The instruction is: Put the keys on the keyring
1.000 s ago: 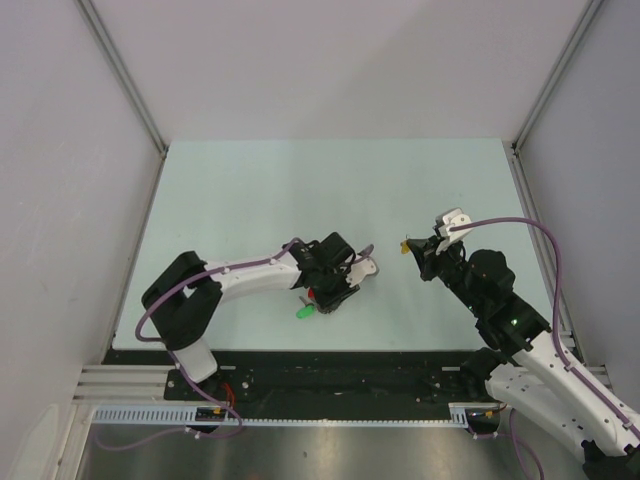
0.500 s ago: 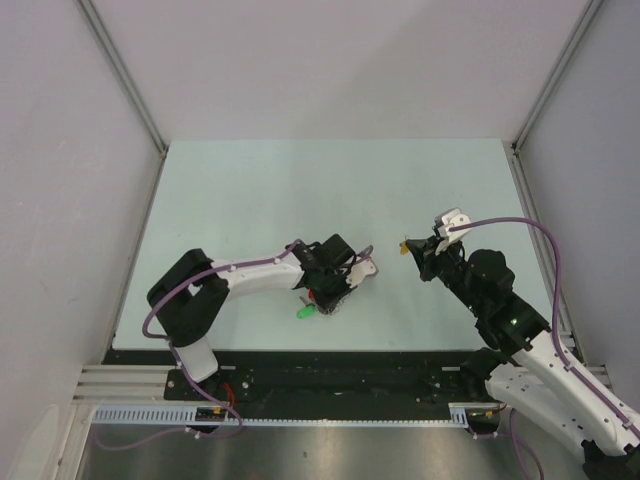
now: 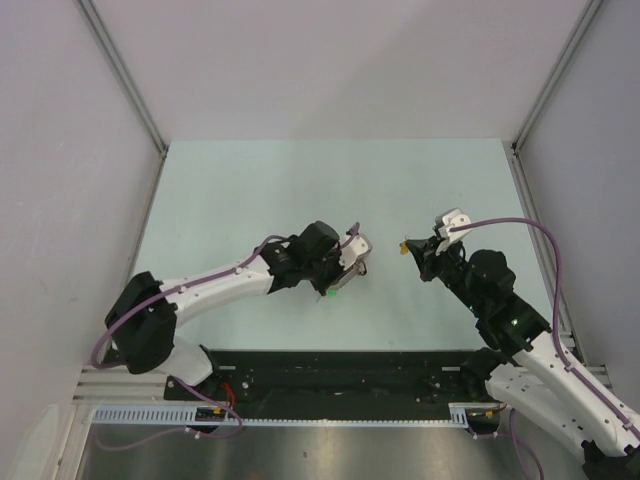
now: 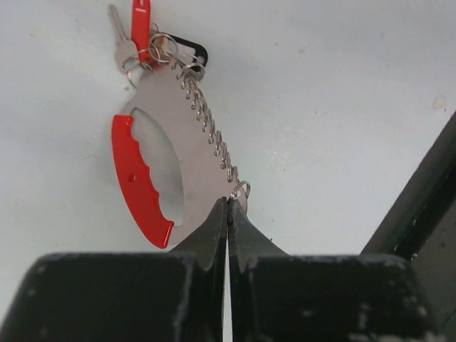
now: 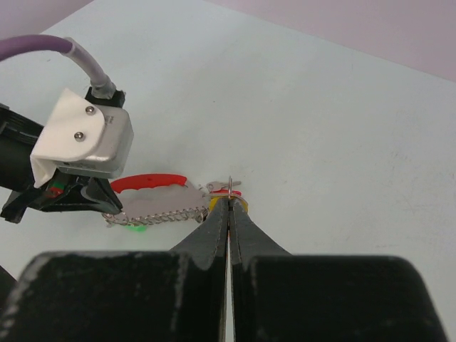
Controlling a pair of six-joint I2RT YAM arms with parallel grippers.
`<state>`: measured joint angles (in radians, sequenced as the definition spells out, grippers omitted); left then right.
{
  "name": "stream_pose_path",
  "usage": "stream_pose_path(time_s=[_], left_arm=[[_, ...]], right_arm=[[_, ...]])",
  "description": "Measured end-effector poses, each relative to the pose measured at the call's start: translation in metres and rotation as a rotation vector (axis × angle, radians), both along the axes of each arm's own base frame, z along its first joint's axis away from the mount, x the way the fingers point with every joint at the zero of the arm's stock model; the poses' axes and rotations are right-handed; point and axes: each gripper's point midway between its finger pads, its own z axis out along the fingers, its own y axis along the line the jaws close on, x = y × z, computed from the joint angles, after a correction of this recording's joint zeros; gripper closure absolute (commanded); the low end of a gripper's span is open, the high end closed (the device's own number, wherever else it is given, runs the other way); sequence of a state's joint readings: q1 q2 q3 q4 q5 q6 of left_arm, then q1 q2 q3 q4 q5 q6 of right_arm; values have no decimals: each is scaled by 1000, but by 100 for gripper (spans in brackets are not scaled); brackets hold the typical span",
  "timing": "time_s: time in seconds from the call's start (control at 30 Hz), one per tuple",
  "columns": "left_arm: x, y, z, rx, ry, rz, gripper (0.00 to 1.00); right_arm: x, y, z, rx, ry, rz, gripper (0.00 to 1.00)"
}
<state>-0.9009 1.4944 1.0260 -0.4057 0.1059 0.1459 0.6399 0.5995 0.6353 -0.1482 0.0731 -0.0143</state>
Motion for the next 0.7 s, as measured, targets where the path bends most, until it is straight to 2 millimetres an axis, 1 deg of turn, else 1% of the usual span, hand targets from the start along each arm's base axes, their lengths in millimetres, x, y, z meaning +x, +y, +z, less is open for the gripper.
stream_pose_path(time_s=[0.07,0.13,0.33,0.43,0.53,0.67,0.7], left_arm=[[4,0,3,-20,-24,21,100],[5,1,-3,-29,-30,40,100],[-5,14,-40,-21,6,99,99],[-8,13,-48,-33,4,104,99],[-9,9,-50,-47,-18,98,95],[-14,4,-52,-60,-33,82,84],[-16,3,-53,-58,-36,80,83]], right_arm=[[0,0,0,1,-1,1,100],[-1,0,1,2,-2,2,100],[-1,0,1,3,-4,2,100],[-1,0,1,3,-3,3,100],[-1,0,0,1,-1,3,100],[0,1,-1,-1,2,3,100],[0,1,-1,-2,3,4,100]])
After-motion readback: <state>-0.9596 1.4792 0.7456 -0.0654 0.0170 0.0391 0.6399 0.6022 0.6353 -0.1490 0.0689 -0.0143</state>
